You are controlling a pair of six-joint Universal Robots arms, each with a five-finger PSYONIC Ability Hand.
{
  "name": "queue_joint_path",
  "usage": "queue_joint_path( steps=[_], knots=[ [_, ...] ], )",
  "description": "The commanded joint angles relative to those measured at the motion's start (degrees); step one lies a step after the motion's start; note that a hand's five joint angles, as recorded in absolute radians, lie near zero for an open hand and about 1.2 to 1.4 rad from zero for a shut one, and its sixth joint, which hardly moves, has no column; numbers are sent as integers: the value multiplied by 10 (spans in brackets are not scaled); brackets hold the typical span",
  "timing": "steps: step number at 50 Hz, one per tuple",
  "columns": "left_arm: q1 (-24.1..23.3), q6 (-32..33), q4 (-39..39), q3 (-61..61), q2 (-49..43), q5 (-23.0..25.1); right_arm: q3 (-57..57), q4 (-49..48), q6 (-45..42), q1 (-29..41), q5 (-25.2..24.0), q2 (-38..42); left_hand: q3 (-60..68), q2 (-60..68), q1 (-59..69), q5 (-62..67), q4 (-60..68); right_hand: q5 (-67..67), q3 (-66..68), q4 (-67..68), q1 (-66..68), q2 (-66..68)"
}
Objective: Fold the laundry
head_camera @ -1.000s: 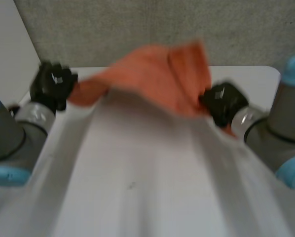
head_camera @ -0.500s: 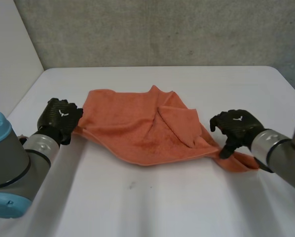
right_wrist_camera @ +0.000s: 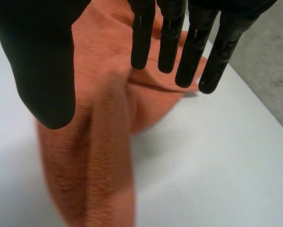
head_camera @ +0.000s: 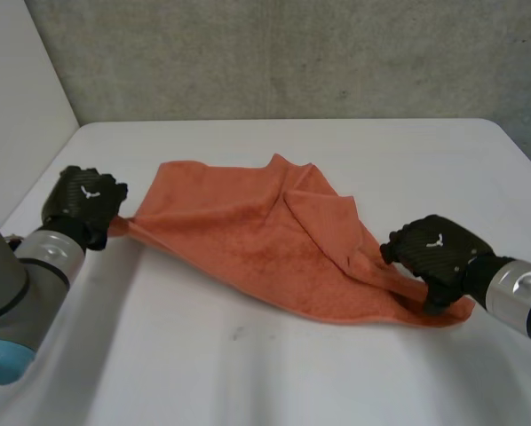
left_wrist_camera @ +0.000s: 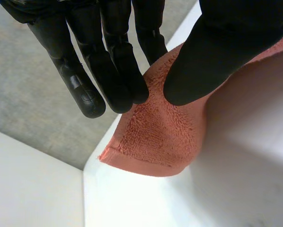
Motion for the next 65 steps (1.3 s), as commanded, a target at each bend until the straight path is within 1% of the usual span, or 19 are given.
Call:
queue_joint_path(
  steps=[1, 5, 13, 20, 25, 27, 28, 31, 34, 36, 41, 44, 52, 56, 57, 58, 59, 61, 65],
  knots=[
    [21, -42, -3, 10, 38, 2, 80, -19, -5, 18, -24, -59, 117, 116, 171, 120, 115, 56, 55, 56, 91, 55],
    [26, -61, -3, 18, 39, 3, 98, -37, -10, 29, -27, -72, 117, 116, 171, 120, 115, 63, 62, 62, 97, 62],
    [24, -68, -4, 23, 36, 3, 122, -48, -38, 35, -12, -39, 117, 116, 171, 120, 115, 77, 75, 76, 111, 75],
    [23, -69, -4, 29, 34, 2, 136, -82, -92, 35, -4, -1, 117, 116, 171, 120, 115, 95, 94, 94, 129, 94],
    [23, -69, -4, 29, 32, 2, 140, -86, -126, 35, -10, 10, 117, 116, 171, 120, 115, 107, 106, 106, 141, 105],
    [23, -68, -4, 29, 31, 3, 141, -90, -164, 32, -10, 10, 117, 116, 171, 120, 115, 105, 104, 104, 139, 104],
    [25, -68, -4, 29, 30, 3, 141, -90, -164, 32, -10, 10, 117, 116, 171, 120, 115, 105, 104, 104, 139, 104],
    [27, -68, -3, 29, 30, 3, 141, -116, -211, 34, -6, 10, 117, 116, 171, 120, 115, 100, 99, 99, 134, 99],
    [27, -68, -3, 30, 30, 4, 141, -137, -232, 35, -3, 12, 117, 116, 171, 120, 115, 95, 94, 94, 129, 94],
    [28, -68, -3, 30, 30, 5, 140, -150, -247, 35, -3, 16, 117, 116, 171, 120, 115, 92, 90, 91, 126, 90],
    [28, -68, -3, 30, 27, 5, 125, -183, -316, 35, -1, 42, 117, 116, 171, 120, 115, 87, 85, 86, 121, 85],
    [29, -68, -3, 30, 26, 5, 120, -189, -334, 35, 0, 46, 117, 116, 171, 120, 115, 87, 85, 86, 121, 85],
    [30, -67, -2, 30, 18, 5, 103, -212, -371, 33, 10, 100, 117, 116, 171, 120, 115, 102, 101, 101, 136, 100],
    [30, -67, -2, 31, 15, 5, 85, -230, -374, 32, 32, 118, 117, 116, 171, 120, 115, 142, 141, 141, 176, 141],
    [30, -67, -2, 31, 14, 5, 78, -231, -374, 31, 38, 124, 117, 116, 171, 120, 115, 207, 206, 206, 241, 206],
    [30, -67, -2, 32, 14, 5, 77, -231, -374, 31, 39, 124, 117, 116, 171, 120, 115, 208, 207, 207, 242, 206],
    [30, -67, -2, 32, 14, 5, 73, -230, -373, 31, 40, 128, 117, 116, 171, 120, 115, 263, 261, 262, 297, 261],
    [30, -67, -2, 34, 14, 5, 56, -229, -368, 29, 45, 136, 117, 116, 171, 120, 115, 512, 511, 511, 546, 511],
    [29, -67, -3, 35, 15, 3, 38, -228, -334, 31, 50, 124, 117, 116, 171, 120, 115, 513, 512, 513, 547, 512]
  ],
)
